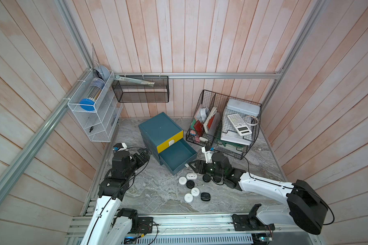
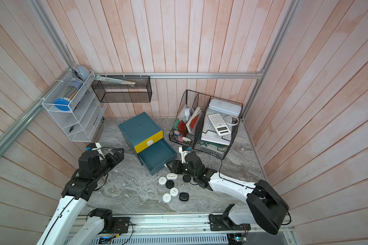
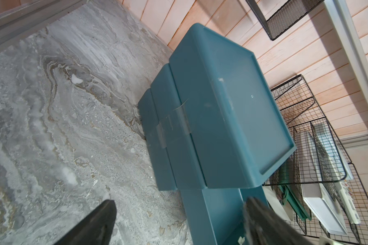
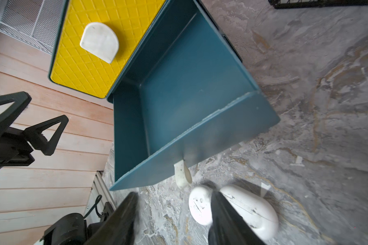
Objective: Put the bluetooth earphones in the drawer according to color
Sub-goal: Pick up the Bluetooth earphone from the center of the board.
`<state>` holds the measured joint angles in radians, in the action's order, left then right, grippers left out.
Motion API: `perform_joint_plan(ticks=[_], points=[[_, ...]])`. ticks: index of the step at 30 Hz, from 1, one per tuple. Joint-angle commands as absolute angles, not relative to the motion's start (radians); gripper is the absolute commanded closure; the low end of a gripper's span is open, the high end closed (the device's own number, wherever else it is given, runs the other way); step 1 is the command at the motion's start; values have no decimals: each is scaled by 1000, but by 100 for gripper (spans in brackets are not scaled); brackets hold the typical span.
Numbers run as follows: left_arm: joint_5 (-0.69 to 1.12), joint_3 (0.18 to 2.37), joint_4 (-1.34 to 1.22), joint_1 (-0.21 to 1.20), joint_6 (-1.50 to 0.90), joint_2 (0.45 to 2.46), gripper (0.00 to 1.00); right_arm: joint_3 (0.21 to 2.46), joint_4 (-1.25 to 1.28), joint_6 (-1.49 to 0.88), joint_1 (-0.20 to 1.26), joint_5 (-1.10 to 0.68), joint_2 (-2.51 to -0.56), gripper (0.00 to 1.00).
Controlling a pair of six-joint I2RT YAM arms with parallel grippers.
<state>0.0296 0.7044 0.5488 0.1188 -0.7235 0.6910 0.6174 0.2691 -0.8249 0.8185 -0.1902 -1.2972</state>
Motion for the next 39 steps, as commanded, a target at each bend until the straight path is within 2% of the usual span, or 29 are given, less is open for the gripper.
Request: perform_joint_plan(ticks=[1, 15, 28, 33, 39], points=[[49, 644, 607, 125, -766, 638, 0, 585, 145, -732, 831, -156, -1265, 40], [-6, 494, 559, 301, -894, 579, 0, 541, -8, -610, 1009, -28, -1296, 33], [-27, 483, 552, 307, -890, 589, 0, 665, -204, -560, 1125, 47, -1503, 33], [-29, 483, 553, 306, -890, 592, 0, 714, -246, -567, 1157, 83, -1576, 30], [-28, 483, 553, 307, -890, 590, 0, 740, -287, -581, 1180, 114, -1603, 29]])
